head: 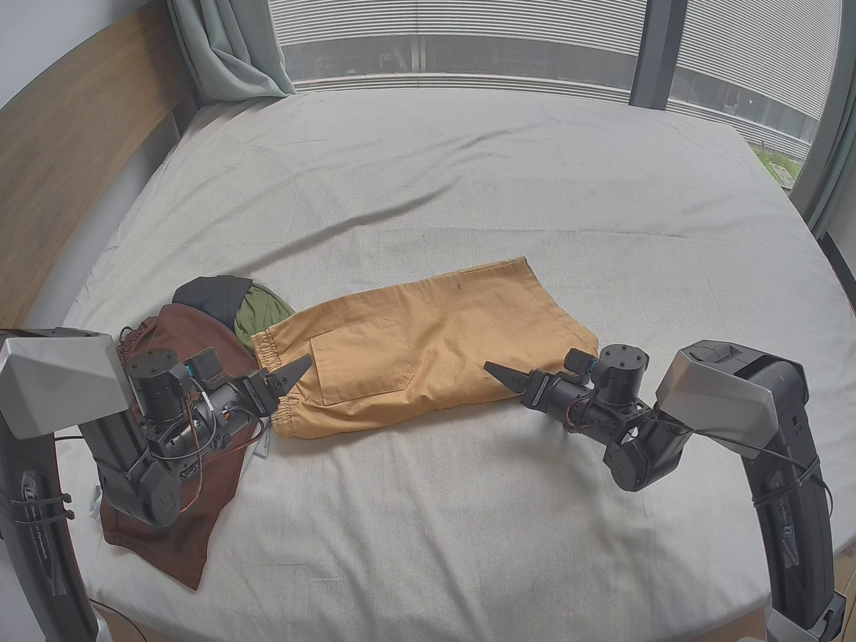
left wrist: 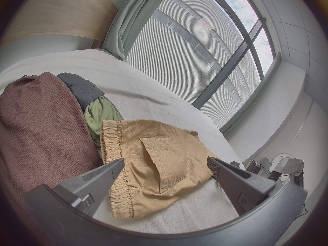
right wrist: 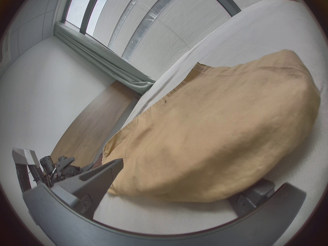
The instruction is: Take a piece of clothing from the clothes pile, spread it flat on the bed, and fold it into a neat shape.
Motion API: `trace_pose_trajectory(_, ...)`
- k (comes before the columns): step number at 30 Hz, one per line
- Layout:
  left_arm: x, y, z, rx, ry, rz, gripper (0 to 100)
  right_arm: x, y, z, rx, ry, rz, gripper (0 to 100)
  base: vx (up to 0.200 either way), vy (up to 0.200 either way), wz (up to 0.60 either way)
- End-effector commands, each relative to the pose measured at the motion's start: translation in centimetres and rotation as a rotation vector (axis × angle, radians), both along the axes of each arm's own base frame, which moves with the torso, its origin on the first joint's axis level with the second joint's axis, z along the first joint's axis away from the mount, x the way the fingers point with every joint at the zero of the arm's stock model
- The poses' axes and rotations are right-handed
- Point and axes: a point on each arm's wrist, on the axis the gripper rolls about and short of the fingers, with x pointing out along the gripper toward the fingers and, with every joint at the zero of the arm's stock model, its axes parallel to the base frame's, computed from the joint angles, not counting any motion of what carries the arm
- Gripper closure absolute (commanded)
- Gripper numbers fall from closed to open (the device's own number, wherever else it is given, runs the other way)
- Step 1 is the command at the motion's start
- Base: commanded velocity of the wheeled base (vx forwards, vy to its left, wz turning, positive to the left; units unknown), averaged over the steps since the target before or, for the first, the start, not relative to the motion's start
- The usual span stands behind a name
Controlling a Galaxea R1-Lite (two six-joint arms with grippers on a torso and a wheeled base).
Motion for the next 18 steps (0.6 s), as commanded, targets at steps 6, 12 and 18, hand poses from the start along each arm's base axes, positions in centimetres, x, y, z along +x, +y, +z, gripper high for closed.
trace_pose_trajectory(6,0.00,0.01,0.04,-0.001,-0.001,0.000,0,0.61,1.08,-0.54,0.023,-0.011,-0.007,0,0.000,0.000,0.00)
trace_pose_trajectory(12,0.01,0.00,-0.06,0.000,0.002,0.000,0,0.55,1.13,-0.72,0.024,-0.010,-0.007,100,0.000,0.000,0.00)
trace_pose_trajectory(18,-0.02,-0.04,-0.14,0.000,0.005,-0.001,0,0.59,1.09,-0.72,0.023,-0.011,-0.030,100,0.000,0.000,0.00)
